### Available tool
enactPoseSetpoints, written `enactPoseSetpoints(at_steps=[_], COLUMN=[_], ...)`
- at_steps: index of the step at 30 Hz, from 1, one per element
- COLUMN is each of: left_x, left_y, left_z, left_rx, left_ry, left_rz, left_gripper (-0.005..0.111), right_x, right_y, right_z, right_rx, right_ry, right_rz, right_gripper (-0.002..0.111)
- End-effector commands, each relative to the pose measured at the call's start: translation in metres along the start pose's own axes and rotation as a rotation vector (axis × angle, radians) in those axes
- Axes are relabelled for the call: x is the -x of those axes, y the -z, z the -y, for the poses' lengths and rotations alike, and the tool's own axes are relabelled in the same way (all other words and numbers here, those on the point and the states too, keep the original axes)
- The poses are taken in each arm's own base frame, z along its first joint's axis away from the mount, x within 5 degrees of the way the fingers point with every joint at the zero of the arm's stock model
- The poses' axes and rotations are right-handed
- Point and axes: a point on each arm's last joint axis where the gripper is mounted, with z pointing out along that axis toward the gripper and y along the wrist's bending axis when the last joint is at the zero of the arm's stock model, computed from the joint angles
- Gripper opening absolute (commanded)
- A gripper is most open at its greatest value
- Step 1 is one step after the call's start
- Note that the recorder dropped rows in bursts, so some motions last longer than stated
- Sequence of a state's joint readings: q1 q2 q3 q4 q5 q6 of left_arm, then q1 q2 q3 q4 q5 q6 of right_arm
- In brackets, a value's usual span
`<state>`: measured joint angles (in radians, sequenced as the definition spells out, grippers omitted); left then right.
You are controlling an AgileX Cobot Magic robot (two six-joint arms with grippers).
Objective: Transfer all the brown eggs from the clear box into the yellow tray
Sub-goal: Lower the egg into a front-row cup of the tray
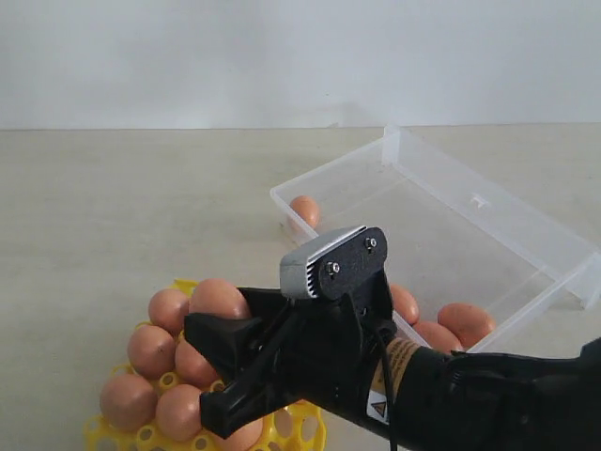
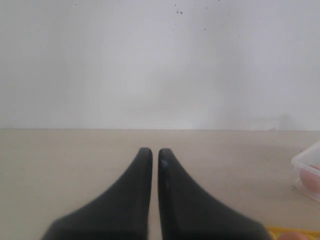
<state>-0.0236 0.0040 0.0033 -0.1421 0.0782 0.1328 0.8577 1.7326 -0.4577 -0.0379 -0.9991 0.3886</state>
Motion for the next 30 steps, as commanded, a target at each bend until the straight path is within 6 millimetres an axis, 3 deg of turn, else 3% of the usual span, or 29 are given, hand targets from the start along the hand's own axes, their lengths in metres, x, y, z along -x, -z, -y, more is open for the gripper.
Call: enactPoseSetpoints(at_steps=[1,6,14,30], left_x=[0.002,0.002,0.002,0.002], left_y=[0.000,0.000,0.000,0.000], left_z=[0.000,0.000,0.000,0.000], left_rx=[0.002,0.002,0.001,0.001], left_ry=[0.010,0.010,0.010,0.010], left_rz=[0.012,0.012,0.009,0.011], left_gripper=[0.004,0.004,0.004,0.004], right_x=[-0.008,-0.032,-0.041,-0.062], right_y=[0.013,0.031,0.035,0.031], right_z=[-0.015,-0.018,-0.009,-0.005], right_rx=[0.075,-0.087,-0.233,-0.232], right_ry=[0.004,0.071,0.037,-0.001], right_rz=[-0.032,-0.101,-0.114,-0.193], right_gripper=[0.000,0.000,0.000,0.000])
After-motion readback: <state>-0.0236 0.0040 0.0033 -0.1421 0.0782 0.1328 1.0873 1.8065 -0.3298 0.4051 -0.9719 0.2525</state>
